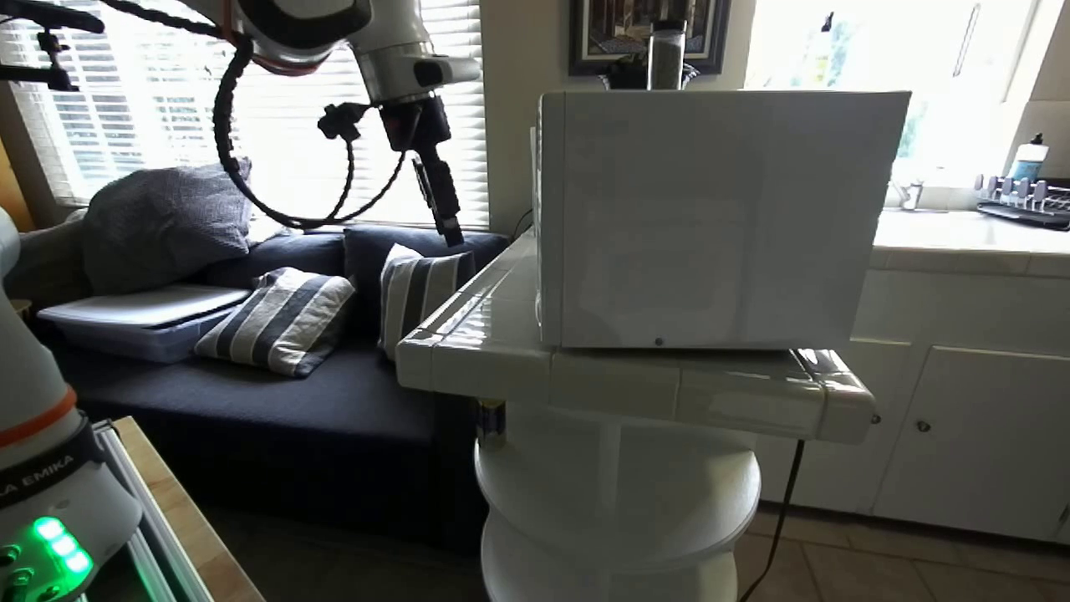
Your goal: Open the microwave door.
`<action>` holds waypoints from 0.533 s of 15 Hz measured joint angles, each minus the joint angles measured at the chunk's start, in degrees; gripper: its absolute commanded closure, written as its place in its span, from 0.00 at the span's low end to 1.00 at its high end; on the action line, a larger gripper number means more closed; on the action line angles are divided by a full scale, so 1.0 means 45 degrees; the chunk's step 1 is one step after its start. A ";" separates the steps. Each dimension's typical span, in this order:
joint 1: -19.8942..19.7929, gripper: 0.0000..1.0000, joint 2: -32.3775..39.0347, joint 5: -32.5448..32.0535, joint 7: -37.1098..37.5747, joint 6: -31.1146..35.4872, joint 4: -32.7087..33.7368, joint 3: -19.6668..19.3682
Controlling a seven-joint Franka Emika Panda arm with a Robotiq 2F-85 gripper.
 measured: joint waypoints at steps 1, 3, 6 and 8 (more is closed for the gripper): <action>-0.0167 0.66 0.0027 -0.0001 0.0500 0.0964 -0.0416 0.0044; -0.0624 0.81 0.0079 -0.0036 0.1496 0.2825 -0.1185 0.0249; -0.1620 1.00 0.0220 -0.0321 0.2903 0.5150 -0.2109 0.0931; -0.2486 1.00 0.0434 -0.0746 0.3762 0.6205 -0.2542 0.1604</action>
